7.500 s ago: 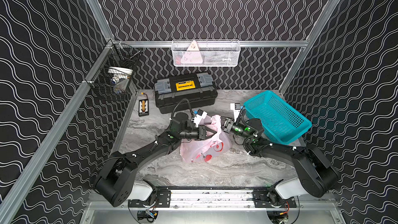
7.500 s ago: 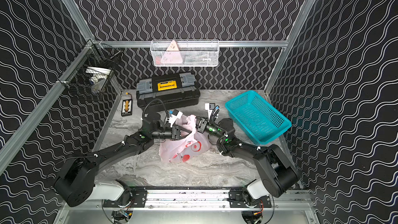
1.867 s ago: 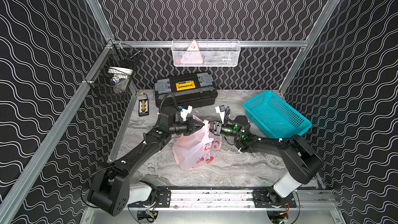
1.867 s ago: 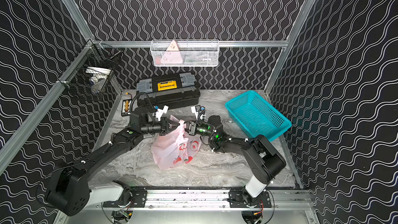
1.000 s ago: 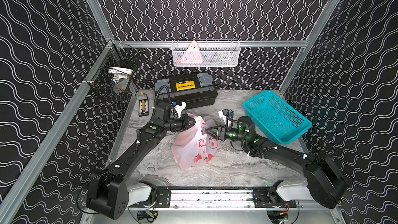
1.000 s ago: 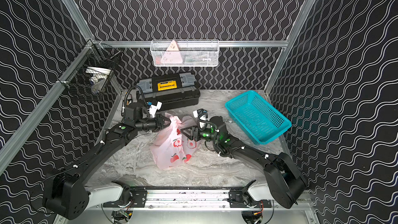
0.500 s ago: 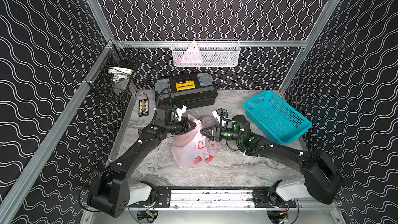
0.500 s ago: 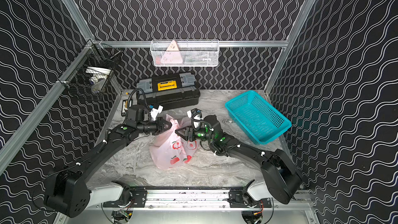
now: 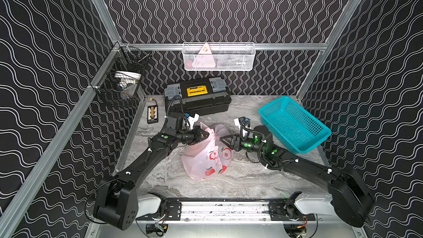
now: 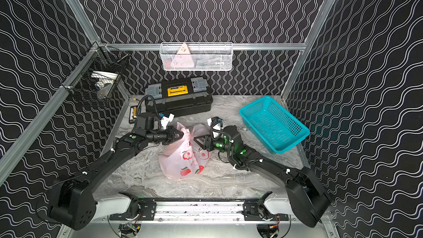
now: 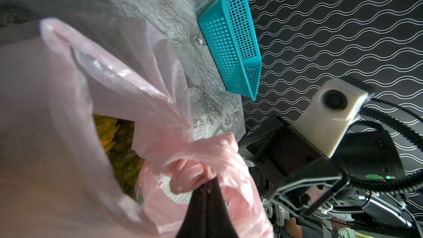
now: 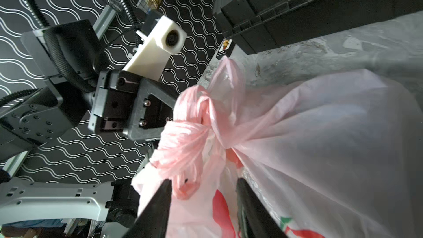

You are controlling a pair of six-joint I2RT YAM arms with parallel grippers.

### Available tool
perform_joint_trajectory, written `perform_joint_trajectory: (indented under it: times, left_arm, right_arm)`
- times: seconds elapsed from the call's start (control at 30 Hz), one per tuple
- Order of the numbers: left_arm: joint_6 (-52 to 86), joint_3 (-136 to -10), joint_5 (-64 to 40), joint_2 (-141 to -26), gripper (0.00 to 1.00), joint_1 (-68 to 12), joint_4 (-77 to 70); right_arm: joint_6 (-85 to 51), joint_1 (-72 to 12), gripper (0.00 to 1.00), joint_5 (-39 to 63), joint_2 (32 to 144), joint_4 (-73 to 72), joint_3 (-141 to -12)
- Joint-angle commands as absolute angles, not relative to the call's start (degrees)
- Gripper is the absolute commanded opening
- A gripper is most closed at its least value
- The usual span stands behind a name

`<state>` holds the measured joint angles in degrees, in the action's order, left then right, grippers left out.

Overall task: Place the pineapple into a plastic bag & tie a knot
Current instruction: Tie the plastic bag at the center of the board.

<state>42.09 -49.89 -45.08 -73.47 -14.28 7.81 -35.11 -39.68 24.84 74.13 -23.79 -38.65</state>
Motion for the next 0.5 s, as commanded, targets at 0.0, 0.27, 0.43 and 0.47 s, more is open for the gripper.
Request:
perform_joint_trajectory:
  times: [0.0, 0.27, 0.43, 0.47]
  left_arm:
    - [42.75, -49.66, -45.96, -73.91, 0.00, -14.33, 5.05]
    - [43.82, -49.93, -44.66, -75.10, 0.00, -16.14, 3.88]
    - [44.22, -49.46, -43.77, -75.11, 0.00, -17.56, 3.72]
    - [44.22, -49.40, -43.60, -74.99, 0.00, -17.81, 3.77]
  right_arm:
    - [-34.08, -39.80, 0.38, 28.36, 73.85, -22.53, -37.71]
    - [-35.45, -45.95, 0.29, 35.32, 75.64, -27.83, -36.77]
    - [-39.01, -47.72, 0.30, 33.99, 80.98, -33.36, -39.11]
    - [-39.74, -47.77, 0.30, 33.45, 82.35, -34.46, -39.75]
